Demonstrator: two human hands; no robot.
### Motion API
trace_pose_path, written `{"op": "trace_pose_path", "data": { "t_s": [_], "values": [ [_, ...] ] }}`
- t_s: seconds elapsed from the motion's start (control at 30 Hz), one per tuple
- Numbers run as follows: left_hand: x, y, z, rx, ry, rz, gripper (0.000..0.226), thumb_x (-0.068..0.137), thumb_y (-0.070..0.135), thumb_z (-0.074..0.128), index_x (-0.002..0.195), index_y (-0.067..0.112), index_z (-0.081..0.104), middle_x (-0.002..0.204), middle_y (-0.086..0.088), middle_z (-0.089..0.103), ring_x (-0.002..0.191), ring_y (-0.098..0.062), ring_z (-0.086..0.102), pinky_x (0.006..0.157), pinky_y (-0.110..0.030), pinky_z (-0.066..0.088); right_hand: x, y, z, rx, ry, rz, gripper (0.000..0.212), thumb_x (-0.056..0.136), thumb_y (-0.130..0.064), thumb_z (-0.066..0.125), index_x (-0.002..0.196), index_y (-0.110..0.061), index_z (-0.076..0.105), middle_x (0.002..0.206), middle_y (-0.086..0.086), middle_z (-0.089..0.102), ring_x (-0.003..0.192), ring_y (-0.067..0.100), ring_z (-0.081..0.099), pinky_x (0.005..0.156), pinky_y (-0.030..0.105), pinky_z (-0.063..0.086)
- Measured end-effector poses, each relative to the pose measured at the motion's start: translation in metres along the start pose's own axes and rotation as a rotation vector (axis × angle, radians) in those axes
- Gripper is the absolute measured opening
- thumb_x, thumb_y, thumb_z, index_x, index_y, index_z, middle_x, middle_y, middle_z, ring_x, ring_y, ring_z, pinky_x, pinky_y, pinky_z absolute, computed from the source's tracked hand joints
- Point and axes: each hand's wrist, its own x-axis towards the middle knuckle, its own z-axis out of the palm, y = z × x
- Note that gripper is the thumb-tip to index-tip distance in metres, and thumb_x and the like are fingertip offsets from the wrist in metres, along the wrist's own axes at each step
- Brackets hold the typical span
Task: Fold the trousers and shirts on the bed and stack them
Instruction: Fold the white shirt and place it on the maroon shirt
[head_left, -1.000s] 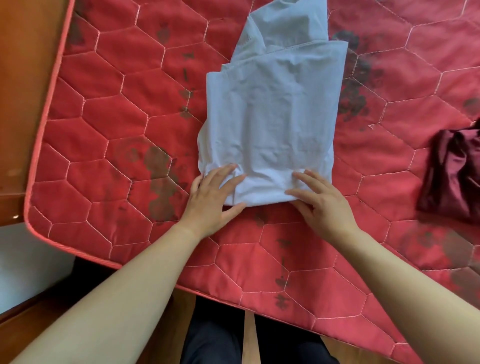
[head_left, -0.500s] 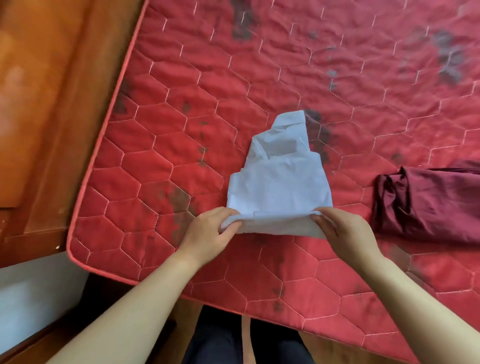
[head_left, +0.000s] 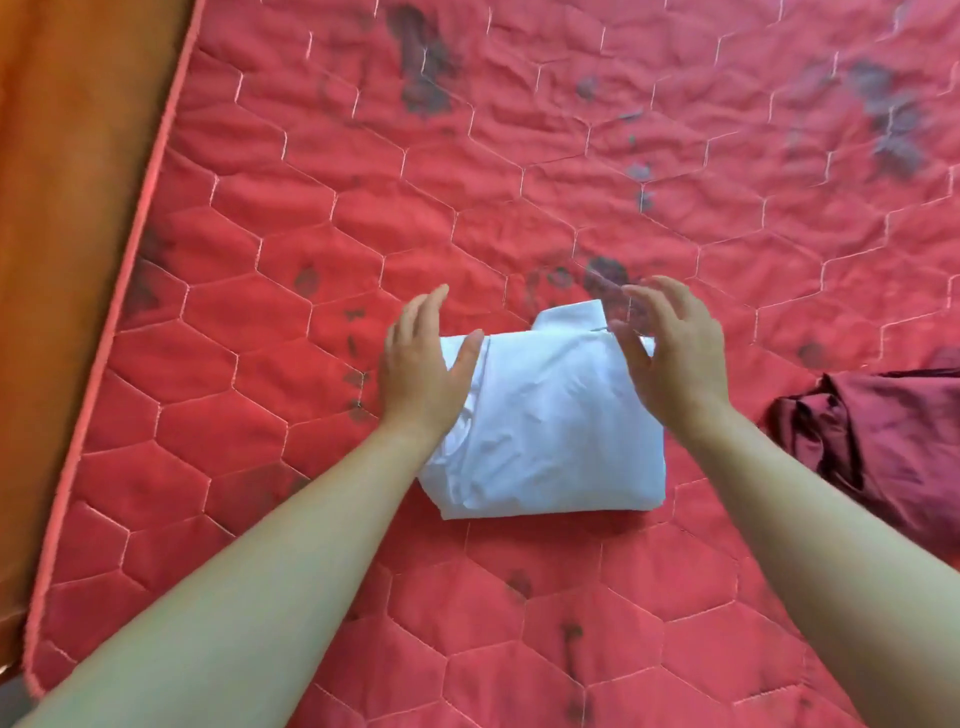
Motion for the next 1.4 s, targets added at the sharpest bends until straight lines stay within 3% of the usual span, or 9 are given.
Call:
{"op": "trace_pose_path", "data": {
  "t_s": [0.2, 0.3, 0.4, 0.53, 0.67, 0.87, 1.0, 1.2, 1.4],
  "values": [
    [-0.024, -0.014, 0.031, 0.437, -0.192, 0.16, 0.053, 0.09, 0.049, 0.042, 0.14, 0.033, 0.037, 0.146, 0.005, 0.036, 0.135, -0.02, 0.03, 0.107, -0.054, 0.02, -0.052, -0.009, 0.053, -0.215, -0.202, 0.006, 0.047, 0.087, -0.035, 0.062, 0.129, -0.018, 0.053, 0.148, 0.01, 0.036, 0.134, 0.036, 0.034, 0.098, 0.066, 0.022],
    [-0.036, -0.029, 0.043, 0.518, -0.172, 0.039, 0.057, 0.088, 0.055, 0.043, 0.14, 0.032, 0.037, 0.151, -0.001, 0.028, 0.14, -0.025, 0.022, 0.107, -0.06, 0.018, -0.065, -0.008, 0.07, -0.247, -0.274, 0.132, 0.052, 0.09, -0.047, 0.049, 0.137, -0.027, 0.045, 0.154, 0.009, 0.023, 0.14, 0.038, 0.018, 0.098, 0.073, 0.012],
    [-0.051, -0.036, 0.056, 0.517, -0.088, -0.129, 0.062, 0.084, 0.057, 0.046, 0.141, 0.033, 0.036, 0.155, -0.007, 0.02, 0.139, -0.033, 0.023, 0.099, -0.061, 0.03, -0.069, -0.007, 0.078, -0.239, -0.275, 0.205, 0.058, 0.087, -0.057, 0.033, 0.141, -0.035, 0.037, 0.155, 0.008, 0.017, 0.142, 0.035, 0.007, 0.098, 0.075, 0.008],
    [-0.061, -0.03, 0.072, 0.413, -0.009, -0.292, 0.068, 0.08, 0.061, 0.044, 0.142, 0.037, 0.032, 0.147, -0.015, 0.031, 0.121, -0.038, 0.042, 0.082, -0.051, 0.045, -0.078, 0.003, 0.079, -0.214, -0.231, 0.347, 0.058, 0.087, -0.058, 0.044, 0.141, -0.044, 0.03, 0.156, 0.003, 0.002, 0.142, 0.03, -0.004, 0.102, 0.07, 0.013],
    [-0.059, -0.026, 0.082, 0.374, 0.015, -0.317, 0.069, 0.081, 0.062, 0.049, 0.143, 0.035, 0.033, 0.134, -0.02, 0.04, 0.103, -0.039, 0.049, 0.081, -0.046, 0.045, -0.086, 0.007, 0.076, -0.164, -0.193, 0.5, 0.061, 0.084, -0.064, 0.044, 0.14, -0.049, 0.024, 0.154, 0.005, 0.001, 0.137, 0.034, 0.012, 0.098, 0.056, 0.031],
    [-0.059, -0.016, 0.087, 0.273, -0.073, -0.335, 0.073, 0.077, 0.069, 0.042, 0.143, 0.045, 0.023, 0.116, -0.012, 0.045, 0.083, -0.038, 0.058, 0.065, -0.04, 0.047, -0.088, 0.005, 0.08, -0.034, -0.149, 0.542, 0.064, 0.082, -0.054, 0.056, 0.141, -0.045, 0.03, 0.138, 0.02, 0.027, 0.112, 0.039, 0.039, 0.088, 0.044, 0.042],
    [-0.059, -0.017, 0.091, 0.162, -0.147, -0.332, 0.067, 0.08, 0.065, 0.049, 0.14, 0.053, 0.02, 0.114, -0.004, 0.054, 0.093, -0.032, 0.059, 0.073, -0.035, 0.042, -0.091, 0.009, 0.073, 0.081, -0.163, 0.56, 0.066, 0.082, -0.052, 0.059, 0.14, -0.048, 0.027, 0.126, 0.012, 0.036, 0.09, 0.036, 0.056, 0.07, 0.036, 0.042],
    [-0.065, -0.02, 0.09, 0.053, -0.158, -0.306, 0.058, 0.084, 0.043, 0.063, 0.137, 0.043, 0.038, 0.127, -0.007, 0.054, 0.107, -0.028, 0.056, 0.08, -0.033, 0.041, -0.105, 0.013, 0.062, 0.239, -0.187, 0.49, 0.062, 0.086, -0.032, 0.064, 0.141, -0.031, 0.037, 0.124, 0.008, 0.054, 0.11, 0.03, 0.054, 0.075, 0.035, 0.04],
    [-0.074, 0.004, 0.07, 0.031, -0.138, -0.224, 0.053, 0.083, 0.045, 0.063, 0.132, 0.045, 0.042, 0.127, -0.005, 0.054, 0.109, -0.029, 0.054, 0.082, -0.035, 0.042, -0.116, 0.006, 0.029, 0.293, -0.097, 0.483, 0.057, 0.084, -0.025, 0.067, 0.137, -0.023, 0.045, 0.124, 0.006, 0.059, 0.111, 0.026, 0.056, 0.08, 0.036, 0.044]
  ]
}}
